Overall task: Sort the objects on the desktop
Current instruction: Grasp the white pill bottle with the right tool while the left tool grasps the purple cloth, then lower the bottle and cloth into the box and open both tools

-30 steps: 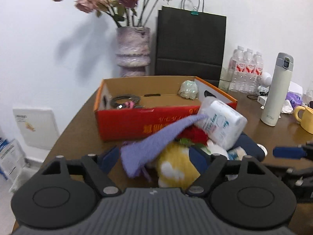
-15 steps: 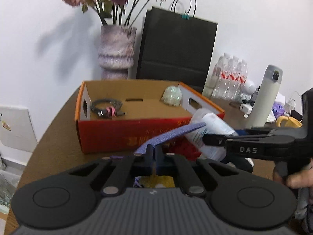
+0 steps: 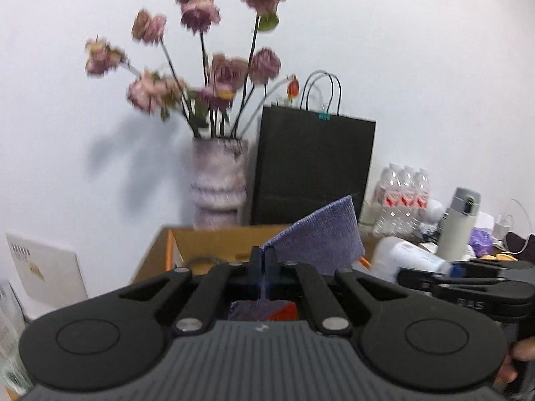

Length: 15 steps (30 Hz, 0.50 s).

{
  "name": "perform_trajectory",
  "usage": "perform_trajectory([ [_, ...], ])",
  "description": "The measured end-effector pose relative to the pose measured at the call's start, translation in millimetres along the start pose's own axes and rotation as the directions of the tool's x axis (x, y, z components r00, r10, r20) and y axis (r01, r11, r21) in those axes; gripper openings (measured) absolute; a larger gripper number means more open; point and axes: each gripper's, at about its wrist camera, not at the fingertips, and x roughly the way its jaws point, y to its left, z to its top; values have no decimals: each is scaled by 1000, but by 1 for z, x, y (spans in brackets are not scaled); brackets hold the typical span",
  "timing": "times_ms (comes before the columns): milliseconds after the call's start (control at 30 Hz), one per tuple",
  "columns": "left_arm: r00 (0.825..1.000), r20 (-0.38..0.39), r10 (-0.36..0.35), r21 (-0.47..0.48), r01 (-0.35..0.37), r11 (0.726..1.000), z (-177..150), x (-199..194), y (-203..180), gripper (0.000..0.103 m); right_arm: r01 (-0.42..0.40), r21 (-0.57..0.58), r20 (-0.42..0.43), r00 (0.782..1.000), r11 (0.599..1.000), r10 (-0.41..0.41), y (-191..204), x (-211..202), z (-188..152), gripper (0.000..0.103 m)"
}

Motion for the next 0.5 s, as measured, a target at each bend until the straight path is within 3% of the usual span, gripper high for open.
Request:
perform_trajectory([
  [233,1000,0,26,80,-26,996,44,54,-1,3,12,-43,8,1000,999,-11,-18,29,40,39],
  [400,999,-45,25,204,-15,979,57,126,-2,3,-14,-46,-47,999,999,12,-28,91,74,39],
  [500,992,-97,75,248,-49,967,54,175,2,3,-14,-37,-111,994,999,10,-33,141,85,39],
])
